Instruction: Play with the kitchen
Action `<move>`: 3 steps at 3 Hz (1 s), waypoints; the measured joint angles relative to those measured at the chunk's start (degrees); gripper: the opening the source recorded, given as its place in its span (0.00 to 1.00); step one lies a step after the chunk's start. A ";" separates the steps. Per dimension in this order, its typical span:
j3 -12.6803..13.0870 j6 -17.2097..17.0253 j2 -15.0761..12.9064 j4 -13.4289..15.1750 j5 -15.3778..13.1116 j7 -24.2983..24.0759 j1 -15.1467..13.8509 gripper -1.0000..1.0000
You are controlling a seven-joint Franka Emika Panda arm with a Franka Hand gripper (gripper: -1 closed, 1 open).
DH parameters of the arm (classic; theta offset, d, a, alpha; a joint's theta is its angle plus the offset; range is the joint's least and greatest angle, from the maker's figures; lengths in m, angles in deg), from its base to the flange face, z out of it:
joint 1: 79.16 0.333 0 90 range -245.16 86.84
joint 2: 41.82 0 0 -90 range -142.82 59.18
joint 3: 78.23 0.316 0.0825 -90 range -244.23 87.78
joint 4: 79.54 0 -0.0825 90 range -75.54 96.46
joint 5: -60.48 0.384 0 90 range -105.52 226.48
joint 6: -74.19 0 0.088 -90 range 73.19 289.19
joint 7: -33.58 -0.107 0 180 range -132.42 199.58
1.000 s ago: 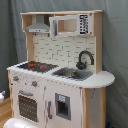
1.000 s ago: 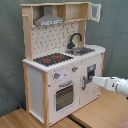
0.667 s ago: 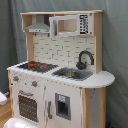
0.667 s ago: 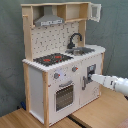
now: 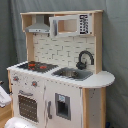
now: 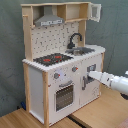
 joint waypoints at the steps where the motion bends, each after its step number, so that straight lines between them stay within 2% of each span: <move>1: 0.15 4.20 0.01 -0.33 0.00 -2.85 -3.21 1.00; 2: 0.72 8.64 0.03 -1.49 0.00 -5.70 -7.26 1.00; 3: 1.57 12.15 0.13 -3.87 0.00 -8.56 -11.80 1.00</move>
